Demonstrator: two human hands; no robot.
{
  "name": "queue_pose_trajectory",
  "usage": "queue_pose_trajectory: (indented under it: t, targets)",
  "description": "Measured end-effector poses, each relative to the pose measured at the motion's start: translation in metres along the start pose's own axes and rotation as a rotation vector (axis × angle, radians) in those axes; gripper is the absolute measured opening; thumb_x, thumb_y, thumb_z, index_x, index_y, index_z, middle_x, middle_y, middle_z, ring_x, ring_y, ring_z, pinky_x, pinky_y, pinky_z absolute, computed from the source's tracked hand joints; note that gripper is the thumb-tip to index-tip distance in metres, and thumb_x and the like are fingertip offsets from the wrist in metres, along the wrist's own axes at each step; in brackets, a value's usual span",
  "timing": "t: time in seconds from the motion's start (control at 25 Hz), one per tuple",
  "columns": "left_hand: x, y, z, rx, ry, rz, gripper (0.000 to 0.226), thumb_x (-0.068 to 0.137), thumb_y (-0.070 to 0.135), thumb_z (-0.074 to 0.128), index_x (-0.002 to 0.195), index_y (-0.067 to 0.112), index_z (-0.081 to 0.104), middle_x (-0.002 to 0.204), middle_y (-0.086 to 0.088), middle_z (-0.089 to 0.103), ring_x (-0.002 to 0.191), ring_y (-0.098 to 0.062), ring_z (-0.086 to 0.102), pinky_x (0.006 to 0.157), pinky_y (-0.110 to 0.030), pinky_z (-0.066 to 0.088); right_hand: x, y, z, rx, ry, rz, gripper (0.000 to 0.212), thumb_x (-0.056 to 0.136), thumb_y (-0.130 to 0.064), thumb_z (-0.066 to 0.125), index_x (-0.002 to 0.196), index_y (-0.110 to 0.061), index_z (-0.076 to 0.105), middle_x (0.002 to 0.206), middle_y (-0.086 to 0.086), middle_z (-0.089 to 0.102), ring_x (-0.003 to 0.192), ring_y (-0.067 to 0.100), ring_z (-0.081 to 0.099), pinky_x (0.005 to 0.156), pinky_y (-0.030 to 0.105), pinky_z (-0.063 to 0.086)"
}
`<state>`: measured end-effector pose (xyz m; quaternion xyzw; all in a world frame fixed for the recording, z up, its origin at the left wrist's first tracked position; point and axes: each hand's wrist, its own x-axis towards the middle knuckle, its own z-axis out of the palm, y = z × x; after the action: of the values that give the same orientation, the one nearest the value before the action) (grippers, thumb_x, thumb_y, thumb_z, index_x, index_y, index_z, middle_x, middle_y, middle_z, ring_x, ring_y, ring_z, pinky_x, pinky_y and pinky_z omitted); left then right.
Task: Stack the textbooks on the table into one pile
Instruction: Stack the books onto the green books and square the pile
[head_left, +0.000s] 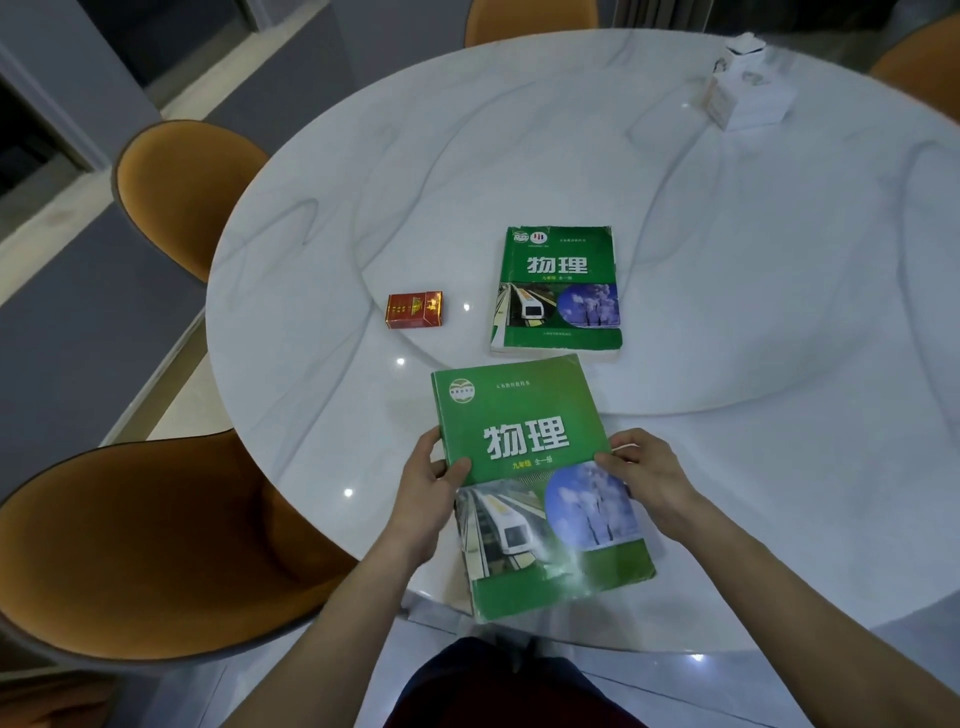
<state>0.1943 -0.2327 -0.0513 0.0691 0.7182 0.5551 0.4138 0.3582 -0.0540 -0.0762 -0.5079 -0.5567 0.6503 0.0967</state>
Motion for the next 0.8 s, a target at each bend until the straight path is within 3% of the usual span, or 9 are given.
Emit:
queue_pose_trajectory:
  t: [0.08,0.2,0.4,0.56,0.8]
  targets:
    - [0.012,0.017,0.001,0.017,-0.013,0.03,0.046,0.096,0.002,0.048,0.137,0.019,0.038,0.101,-0.018,0.07,0.077,-0.026,0.07,0.06,-0.031,0.055,0.006,-0.015,0.0,0.028,0.026,-0.027,0.016,0.086,0.0,0.063,0.086,-0.012,0.051,0.079,0.006,0.057,0.067,0.016,0.054,0.057,0.024,0.042]
    - [0.035,0.046,0.005,0.042,-0.038,0.074,0.045,0.096,0.002,0.047,0.137,0.019,0.038,0.095,-0.013,0.069,0.076,-0.024,0.069,0.062,-0.032,0.055,0.018,-0.04,0.0,0.048,0.058,-0.057,0.015,0.086,0.0,0.062,0.093,-0.009,0.052,0.08,0.007,0.058,0.069,0.018,0.054,0.059,0.025,0.043]
    - [0.081,0.087,0.011,0.083,-0.069,0.086,0.044,0.097,0.002,0.046,0.138,0.016,0.038,0.108,-0.02,0.065,0.085,-0.03,0.067,0.075,-0.038,0.056,0.047,-0.078,-0.001,0.05,0.135,-0.08,0.015,0.086,0.0,0.062,0.085,-0.014,0.055,0.077,0.006,0.06,0.068,0.019,0.055,0.059,0.025,0.044]
    - [0.125,0.116,0.017,0.11,-0.114,0.093,0.043,0.097,0.003,0.046,0.137,0.016,0.04,0.112,-0.014,0.065,0.086,-0.025,0.067,0.081,-0.04,0.056,0.075,-0.109,0.003,0.083,0.181,-0.075,0.017,0.087,0.003,0.059,0.099,-0.008,0.055,0.075,0.006,0.058,0.064,0.019,0.053,0.057,0.026,0.043]
    - [0.19,0.156,0.036,0.147,-0.166,0.085,0.045,0.097,0.004,0.045,0.14,0.013,0.035,0.11,-0.012,0.064,0.078,-0.021,0.066,0.069,-0.034,0.055,0.126,-0.15,0.003,0.056,0.309,-0.097,0.018,0.085,0.005,0.058,0.097,-0.008,0.055,0.069,0.005,0.054,0.056,0.015,0.048,0.052,0.025,0.04]
